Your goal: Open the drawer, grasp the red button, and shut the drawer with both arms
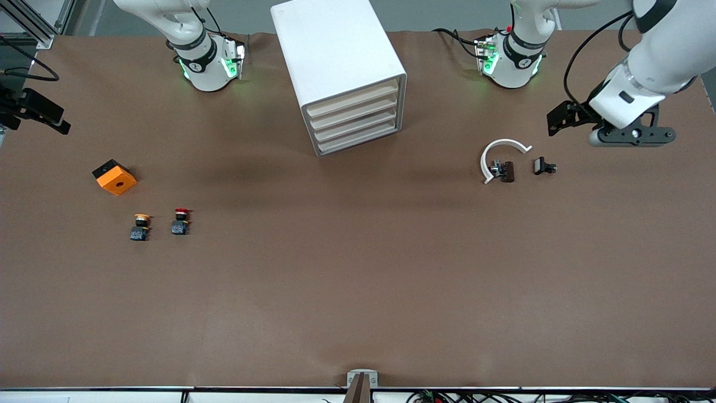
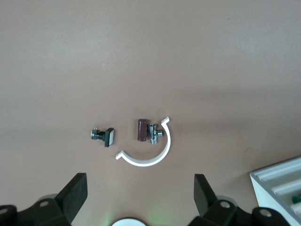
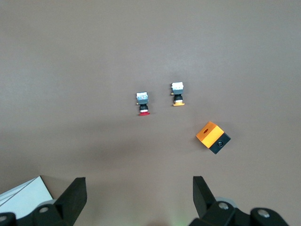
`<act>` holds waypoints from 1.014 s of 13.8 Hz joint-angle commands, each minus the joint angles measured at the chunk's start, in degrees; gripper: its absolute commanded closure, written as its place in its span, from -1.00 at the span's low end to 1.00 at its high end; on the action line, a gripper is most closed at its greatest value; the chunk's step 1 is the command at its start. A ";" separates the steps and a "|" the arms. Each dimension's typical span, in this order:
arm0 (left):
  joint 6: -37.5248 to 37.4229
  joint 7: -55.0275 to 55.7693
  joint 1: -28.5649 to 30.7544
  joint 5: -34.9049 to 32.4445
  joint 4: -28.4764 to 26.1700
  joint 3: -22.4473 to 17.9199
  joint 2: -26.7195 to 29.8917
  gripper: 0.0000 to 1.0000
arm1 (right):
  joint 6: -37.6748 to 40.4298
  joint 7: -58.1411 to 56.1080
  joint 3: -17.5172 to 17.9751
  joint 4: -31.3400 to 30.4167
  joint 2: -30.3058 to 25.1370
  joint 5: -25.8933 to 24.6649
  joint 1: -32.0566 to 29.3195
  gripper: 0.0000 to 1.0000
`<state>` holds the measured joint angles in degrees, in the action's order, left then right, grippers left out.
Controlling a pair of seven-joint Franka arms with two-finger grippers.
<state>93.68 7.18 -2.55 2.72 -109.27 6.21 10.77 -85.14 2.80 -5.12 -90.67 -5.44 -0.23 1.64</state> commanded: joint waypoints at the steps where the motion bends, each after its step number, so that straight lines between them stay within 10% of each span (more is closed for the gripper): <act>1: -4.37 -1.03 0.62 0.36 3.18 -0.50 1.70 -1.00 | -1.95 0.63 0.20 -2.05 -1.94 0.85 0.12 -1.00; 5: -6.14 -2.60 1.06 -0.17 5.03 -0.50 2.76 -1.00 | -8.35 0.19 0.29 -11.79 -8.51 0.76 0.38 -1.00; 14: -6.40 -3.75 1.06 -0.61 6.00 -0.85 2.24 -1.00 | -9.95 -4.03 0.20 -11.11 -8.45 -0.30 0.39 -1.00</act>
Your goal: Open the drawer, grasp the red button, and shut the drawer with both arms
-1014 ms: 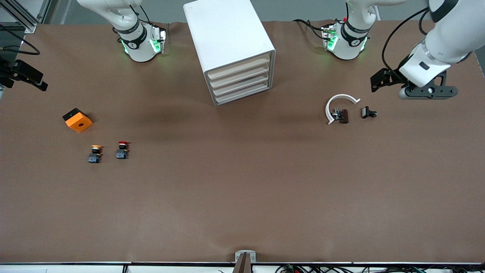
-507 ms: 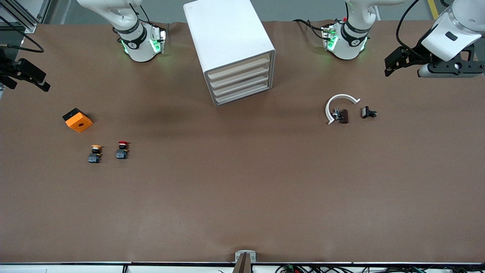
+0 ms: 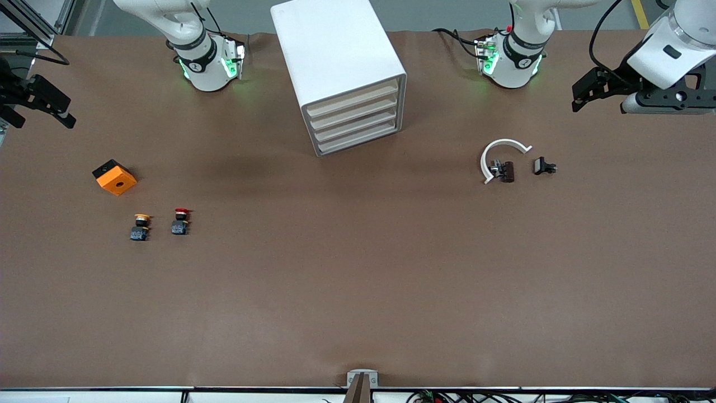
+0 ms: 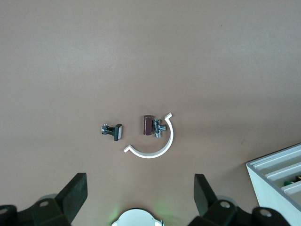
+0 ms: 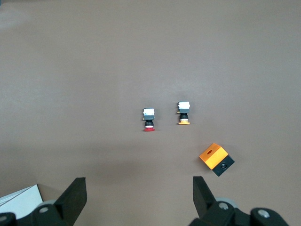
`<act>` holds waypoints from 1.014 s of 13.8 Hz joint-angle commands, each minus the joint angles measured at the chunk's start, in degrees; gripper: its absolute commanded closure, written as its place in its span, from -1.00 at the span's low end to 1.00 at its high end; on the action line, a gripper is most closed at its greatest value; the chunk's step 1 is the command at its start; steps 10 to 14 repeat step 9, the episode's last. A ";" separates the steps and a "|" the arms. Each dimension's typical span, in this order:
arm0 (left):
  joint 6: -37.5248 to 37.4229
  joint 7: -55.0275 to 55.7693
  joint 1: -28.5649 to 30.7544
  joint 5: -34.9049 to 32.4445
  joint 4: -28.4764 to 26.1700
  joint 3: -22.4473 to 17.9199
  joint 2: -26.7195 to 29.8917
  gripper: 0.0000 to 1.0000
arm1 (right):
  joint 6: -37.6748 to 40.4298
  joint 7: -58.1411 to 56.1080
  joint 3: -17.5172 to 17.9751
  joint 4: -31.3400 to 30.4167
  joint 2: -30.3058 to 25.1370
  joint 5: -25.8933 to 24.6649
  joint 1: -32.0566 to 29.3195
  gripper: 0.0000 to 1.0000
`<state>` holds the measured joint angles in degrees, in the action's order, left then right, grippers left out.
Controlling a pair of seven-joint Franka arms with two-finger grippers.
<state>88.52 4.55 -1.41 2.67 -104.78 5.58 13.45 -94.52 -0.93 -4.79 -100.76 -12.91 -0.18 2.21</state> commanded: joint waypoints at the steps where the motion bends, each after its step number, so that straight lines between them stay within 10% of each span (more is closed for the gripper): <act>1: -1.25 -1.13 -0.17 -0.91 1.51 -0.05 -0.44 -1.00 | -0.23 -0.21 -0.13 -1.02 -0.98 -0.35 -0.80 -1.00; 14: -1.25 -1.21 -0.17 -2.76 1.60 0.48 -0.44 -1.00 | 2.85 -0.04 -0.13 0.03 -0.01 -0.26 -3.53 -1.00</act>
